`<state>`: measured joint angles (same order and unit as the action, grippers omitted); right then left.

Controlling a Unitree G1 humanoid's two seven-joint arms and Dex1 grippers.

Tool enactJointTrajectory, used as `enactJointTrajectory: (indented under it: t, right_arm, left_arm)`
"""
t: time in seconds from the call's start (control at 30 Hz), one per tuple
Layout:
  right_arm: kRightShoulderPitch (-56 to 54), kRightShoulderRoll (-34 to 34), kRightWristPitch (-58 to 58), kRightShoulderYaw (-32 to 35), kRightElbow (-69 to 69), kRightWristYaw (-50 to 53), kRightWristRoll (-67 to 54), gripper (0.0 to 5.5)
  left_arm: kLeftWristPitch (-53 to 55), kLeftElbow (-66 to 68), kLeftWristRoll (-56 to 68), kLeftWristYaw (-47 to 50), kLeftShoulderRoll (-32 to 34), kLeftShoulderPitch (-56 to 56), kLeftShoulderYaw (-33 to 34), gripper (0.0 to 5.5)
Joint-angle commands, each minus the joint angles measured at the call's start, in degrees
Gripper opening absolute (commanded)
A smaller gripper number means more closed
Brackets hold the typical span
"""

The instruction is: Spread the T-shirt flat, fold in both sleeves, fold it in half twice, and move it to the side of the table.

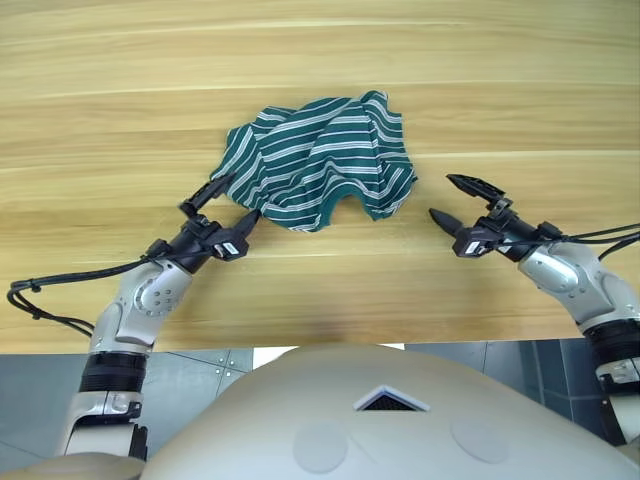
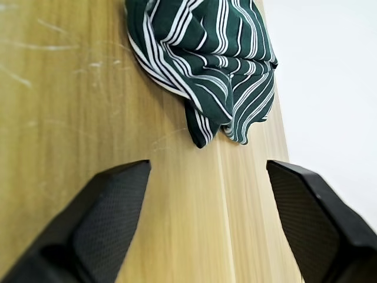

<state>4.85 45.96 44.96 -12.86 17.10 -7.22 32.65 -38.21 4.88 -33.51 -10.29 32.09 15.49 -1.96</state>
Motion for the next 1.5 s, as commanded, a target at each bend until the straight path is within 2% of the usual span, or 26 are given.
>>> enactJointTrajectory:
  t: [0.03,0.4,0.6,0.67,0.97,1.23,1.33,1.5]
  right_arm:
    - [-0.1,-0.5,-0.5,-2.4,3.0,-0.7,3.0,3.66]
    - [-5.8,-3.3,0.5,-7.6,7.3,2.3,7.0,3.66]
    - [-7.6,-4.2,1.7,-10.5,6.7,2.5,8.1,3.61]
    - [-7.9,-4.1,1.8,-11.1,6.7,2.8,8.5,3.37]
    - [-9.0,-4.2,1.7,-12.2,7.0,3.3,8.7,1.59]
    - [-11.4,-5.3,0.8,-11.8,11.4,5.6,8.7,0.35]
    - [-12.0,-5.8,0.8,-11.8,12.5,6.9,8.9,0.0]
    - [-11.9,-5.5,1.1,-11.2,12.9,8.5,8.2,0.0]
  left_arm:
    - [-1.4,1.4,1.4,1.7,-0.5,-1.2,-1.9,3.91]
    - [0.2,4.4,-0.7,2.5,0.6,-4.1,-5.5,3.91]
    - [1.6,4.5,-0.7,0.8,2.1,-3.2,-7.6,2.97]
    - [2.2,4.6,-0.8,0.4,2.4,-3.1,-8.2,2.67]
    - [4.0,6.7,-1.4,1.6,2.4,-4.6,-9.8,1.25]
    - [4.7,7.9,-2.0,1.4,2.9,-4.9,-11.5,0.11]
    - [4.6,8.1,-2.0,1.5,3.2,-4.9,-11.7,0.0]
    - [4.6,7.7,-1.9,3.1,3.5,-4.7,-10.8,0.0]
